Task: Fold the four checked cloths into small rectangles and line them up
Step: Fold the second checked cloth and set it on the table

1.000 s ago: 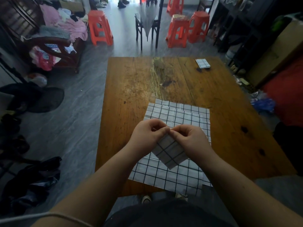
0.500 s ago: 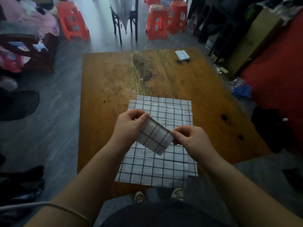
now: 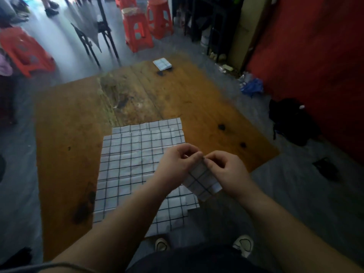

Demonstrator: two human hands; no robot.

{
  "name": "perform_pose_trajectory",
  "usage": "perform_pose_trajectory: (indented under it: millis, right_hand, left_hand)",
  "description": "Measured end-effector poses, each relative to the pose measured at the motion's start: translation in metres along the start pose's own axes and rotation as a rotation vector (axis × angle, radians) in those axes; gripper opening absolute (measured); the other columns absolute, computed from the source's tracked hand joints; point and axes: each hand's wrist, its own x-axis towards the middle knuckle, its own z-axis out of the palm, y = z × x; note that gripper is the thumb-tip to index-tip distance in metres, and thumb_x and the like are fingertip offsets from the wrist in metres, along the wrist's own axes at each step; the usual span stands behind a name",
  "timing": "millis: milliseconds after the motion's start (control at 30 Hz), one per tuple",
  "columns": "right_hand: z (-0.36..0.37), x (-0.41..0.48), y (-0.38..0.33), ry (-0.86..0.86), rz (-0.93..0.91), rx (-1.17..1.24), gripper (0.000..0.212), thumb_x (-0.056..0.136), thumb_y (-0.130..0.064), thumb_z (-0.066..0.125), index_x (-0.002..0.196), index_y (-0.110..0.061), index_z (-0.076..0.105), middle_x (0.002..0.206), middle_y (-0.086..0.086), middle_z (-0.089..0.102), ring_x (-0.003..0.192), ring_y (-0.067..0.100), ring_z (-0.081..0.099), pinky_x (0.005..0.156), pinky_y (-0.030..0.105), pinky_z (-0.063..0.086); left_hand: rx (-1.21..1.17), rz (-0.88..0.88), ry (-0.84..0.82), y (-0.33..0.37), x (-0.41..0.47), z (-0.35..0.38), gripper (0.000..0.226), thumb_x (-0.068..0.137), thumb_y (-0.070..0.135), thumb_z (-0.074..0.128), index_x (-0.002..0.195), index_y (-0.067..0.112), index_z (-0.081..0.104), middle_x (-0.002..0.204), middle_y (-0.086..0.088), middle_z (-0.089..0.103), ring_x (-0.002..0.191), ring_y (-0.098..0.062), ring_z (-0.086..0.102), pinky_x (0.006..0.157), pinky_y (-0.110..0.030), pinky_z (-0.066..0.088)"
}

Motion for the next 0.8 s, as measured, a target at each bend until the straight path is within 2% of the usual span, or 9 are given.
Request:
perform_pose_trajectory:
  millis: [100,200,333,433,533,600,667,733,800]
  right_hand:
    - [-0.053,-0.009,0.037,0.091,0.039,0.034,0.015,0.097,-0.026,0.064,0.084,-0.026,0.071,0.081,-0.009,0.071,0.079,0.004,0.066,0.065,0.023,0.052]
    - [-0.113,-0.024,0.075,0.158,0.069,0.062,0.015,0.096,-0.024,0.066,0.082,-0.025,0.072,0.080,-0.010,0.072,0.077,0.002,0.066,0.065,0.016,0.049]
    - [-0.207,-0.044,0.119,0.212,0.094,0.042,0.015,0.095,-0.023,0.067,0.081,-0.025,0.072,0.079,-0.012,0.071,0.075,0.001,0.065,0.064,0.013,0.047]
    - [-0.280,-0.061,0.147,0.246,0.078,0.007,0.016,0.092,-0.020,0.070,0.080,-0.030,0.069,0.076,-0.011,0.071,0.074,-0.005,0.064,0.068,0.011,0.046]
    - [-0.330,-0.074,0.162,0.290,0.075,0.019,0.021,0.091,-0.017,0.072,0.083,-0.035,0.065,0.081,-0.016,0.070,0.074,-0.010,0.063,0.069,0.007,0.044]
    - [-0.363,-0.084,0.177,0.356,0.102,0.037,0.013,0.091,-0.019,0.072,0.087,-0.031,0.068,0.081,-0.013,0.071,0.073,-0.008,0.063,0.068,0.009,0.045]
    - [-0.391,-0.095,0.193,0.411,0.141,0.069,0.007,0.092,-0.019,0.071,0.090,-0.025,0.070,0.080,-0.009,0.072,0.071,-0.006,0.062,0.066,0.010,0.044]
    - [-0.417,-0.104,0.206,0.474,0.173,0.101,0.004,0.093,-0.018,0.069,0.090,-0.020,0.071,0.079,-0.003,0.072,0.067,-0.004,0.060,0.064,0.014,0.046]
    - [-0.442,-0.109,0.221,0.559,0.212,0.155,0.007,0.095,-0.018,0.067,0.091,-0.015,0.071,0.081,0.004,0.073,0.070,0.003,0.062,0.067,0.026,0.050]
  left_hand:
    - [0.019,0.012,-0.002,0.027,0.022,0.046,0.007,0.093,0.031,0.066,0.086,0.032,0.068,0.085,0.009,0.066,0.082,-0.004,0.061,0.067,-0.021,0.050]
    - [0.001,-0.002,0.020,0.058,0.047,0.097,0.006,0.091,0.032,0.067,0.086,0.031,0.071,0.088,0.009,0.069,0.087,-0.009,0.064,0.075,-0.030,0.056]
    - [0.072,0.074,0.016,0.105,0.079,0.182,0.007,0.089,0.029,0.071,0.086,0.024,0.075,0.081,0.009,0.071,0.079,-0.008,0.064,0.076,-0.035,0.056]
    - [0.130,0.156,-0.107,0.146,0.099,0.258,0.011,0.088,0.028,0.074,0.077,0.030,0.073,0.070,0.018,0.068,0.067,0.002,0.060,0.068,-0.024,0.050]
    - [0.164,0.217,-0.230,0.177,0.113,0.319,0.006,0.086,0.028,0.076,0.082,0.024,0.077,0.077,0.009,0.074,0.074,-0.008,0.068,0.073,-0.029,0.054]
    - [0.156,0.248,-0.333,0.197,0.118,0.359,0.006,0.087,0.027,0.075,0.088,0.021,0.077,0.081,0.006,0.075,0.080,-0.013,0.070,0.078,-0.032,0.056]
    - [0.134,0.274,-0.409,0.214,0.124,0.395,0.006,0.088,0.027,0.074,0.090,0.022,0.076,0.083,0.005,0.075,0.081,-0.011,0.070,0.077,-0.029,0.055]
    - [0.055,0.231,-0.456,0.227,0.134,0.424,0.007,0.090,0.029,0.072,0.094,0.024,0.075,0.085,0.004,0.075,0.078,-0.009,0.069,0.071,-0.028,0.054]
    - [-0.102,0.100,-0.549,0.235,0.145,0.450,0.017,0.093,0.031,0.068,0.103,0.018,0.072,0.089,0.000,0.074,0.081,-0.012,0.068,0.069,-0.030,0.056]
